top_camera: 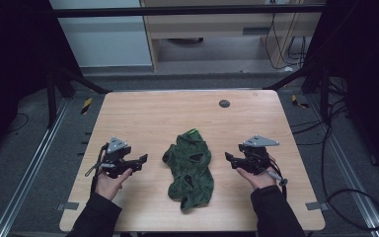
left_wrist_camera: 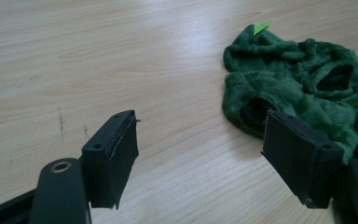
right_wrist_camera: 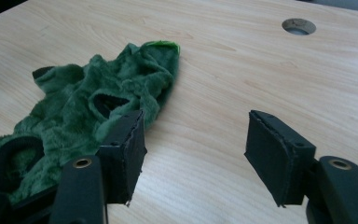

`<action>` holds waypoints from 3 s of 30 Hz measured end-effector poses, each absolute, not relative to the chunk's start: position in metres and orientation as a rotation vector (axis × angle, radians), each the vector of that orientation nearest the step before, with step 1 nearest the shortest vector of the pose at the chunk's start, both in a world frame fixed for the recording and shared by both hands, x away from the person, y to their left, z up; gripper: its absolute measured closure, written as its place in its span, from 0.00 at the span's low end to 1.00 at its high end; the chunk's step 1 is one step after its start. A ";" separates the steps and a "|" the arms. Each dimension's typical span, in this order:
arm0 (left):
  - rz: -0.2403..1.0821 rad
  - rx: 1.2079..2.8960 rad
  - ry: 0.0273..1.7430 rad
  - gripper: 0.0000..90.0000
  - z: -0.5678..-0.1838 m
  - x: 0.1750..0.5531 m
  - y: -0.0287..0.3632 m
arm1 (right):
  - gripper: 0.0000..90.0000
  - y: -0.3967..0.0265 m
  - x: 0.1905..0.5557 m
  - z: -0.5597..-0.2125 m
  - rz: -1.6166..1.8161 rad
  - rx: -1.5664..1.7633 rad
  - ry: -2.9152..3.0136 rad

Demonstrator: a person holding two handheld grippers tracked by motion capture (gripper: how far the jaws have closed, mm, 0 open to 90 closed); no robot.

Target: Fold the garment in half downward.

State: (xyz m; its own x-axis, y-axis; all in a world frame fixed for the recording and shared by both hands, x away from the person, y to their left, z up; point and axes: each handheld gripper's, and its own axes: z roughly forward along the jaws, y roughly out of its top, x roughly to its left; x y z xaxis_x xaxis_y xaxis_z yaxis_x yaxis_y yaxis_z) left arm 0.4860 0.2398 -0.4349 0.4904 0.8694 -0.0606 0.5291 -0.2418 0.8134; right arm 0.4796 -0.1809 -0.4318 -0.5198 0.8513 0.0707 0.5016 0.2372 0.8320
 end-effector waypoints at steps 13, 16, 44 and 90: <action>0.514 1.943 1.120 0.31 -0.430 0.512 0.215 | 0.45 -0.159 0.500 -0.429 1.216 1.230 2.149; 0.504 1.950 1.112 0.32 -0.432 0.518 0.207 | 0.47 -0.155 0.507 -0.428 1.214 1.226 2.155; 0.463 2.000 1.071 0.42 -0.449 0.549 0.176 | 0.52 -0.130 0.543 -0.443 1.187 1.258 2.190; 0.334 2.170 1.090 0.61 -0.490 0.578 0.145 | 0.74 -0.101 0.567 -0.488 1.098 1.312 2.366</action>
